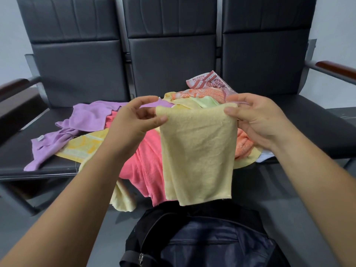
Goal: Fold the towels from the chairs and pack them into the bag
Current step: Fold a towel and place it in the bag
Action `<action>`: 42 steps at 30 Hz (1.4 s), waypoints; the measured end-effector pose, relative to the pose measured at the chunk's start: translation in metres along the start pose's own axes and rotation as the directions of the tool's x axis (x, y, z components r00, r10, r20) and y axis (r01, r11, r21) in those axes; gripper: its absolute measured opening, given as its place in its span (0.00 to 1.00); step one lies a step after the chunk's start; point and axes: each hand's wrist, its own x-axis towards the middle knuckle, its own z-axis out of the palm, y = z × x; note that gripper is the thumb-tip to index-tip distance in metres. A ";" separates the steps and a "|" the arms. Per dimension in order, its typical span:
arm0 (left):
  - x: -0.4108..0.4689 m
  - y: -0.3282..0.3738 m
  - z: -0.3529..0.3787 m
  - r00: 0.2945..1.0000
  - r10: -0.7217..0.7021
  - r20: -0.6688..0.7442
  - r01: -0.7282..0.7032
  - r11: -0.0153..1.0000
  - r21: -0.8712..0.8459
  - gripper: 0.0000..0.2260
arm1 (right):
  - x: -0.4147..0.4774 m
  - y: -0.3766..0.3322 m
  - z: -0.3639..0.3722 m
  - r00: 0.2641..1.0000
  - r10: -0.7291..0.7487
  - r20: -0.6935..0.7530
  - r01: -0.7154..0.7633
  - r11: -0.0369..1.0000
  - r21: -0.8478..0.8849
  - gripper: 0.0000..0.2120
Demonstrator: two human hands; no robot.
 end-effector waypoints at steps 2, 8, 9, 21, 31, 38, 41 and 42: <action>0.000 0.000 -0.001 0.998 0.058 -0.004 -0.054 0.962 0.268 0.20 | 0.000 0.000 -0.003 0.998 -0.039 0.051 0.047 0.984 -0.170 0.20; -0.001 -0.002 0.006 0.979 0.200 -0.048 -0.142 0.826 0.545 0.06 | -0.005 -0.004 -0.004 0.987 -0.152 0.043 0.139 0.708 -0.692 0.16; -0.002 -0.003 0.007 0.980 0.191 -0.059 -0.132 0.842 0.524 0.05 | -0.006 -0.004 -0.004 0.985 -0.168 0.045 0.148 0.676 -0.722 0.14; -0.003 -0.003 0.016 0.981 0.193 -0.008 -0.183 0.941 0.286 0.07 | -0.019 0.005 0.024 0.956 -0.048 0.290 0.011 0.992 0.129 0.09; -0.009 -0.010 0.025 0.936 -0.081 0.344 0.076 0.997 0.028 0.13 | -0.018 0.014 0.049 0.978 0.000 0.208 -0.053 0.967 0.250 0.10; -0.015 -0.033 0.022 0.852 -0.257 0.457 0.295 0.955 -0.013 0.15 | 0.000 0.015 0.026 0.983 0.184 0.025 -0.179 0.902 0.394 0.12; -0.014 -0.031 0.033 0.886 -0.241 0.396 0.368 0.885 -0.285 0.18 | 0.002 0.025 0.022 0.937 0.342 0.075 -0.341 0.844 0.413 0.17; -0.013 -0.031 0.037 0.903 -0.234 0.361 0.361 0.868 -0.340 0.19 | 0.001 0.029 0.021 0.909 0.397 0.125 -0.412 0.817 0.404 0.16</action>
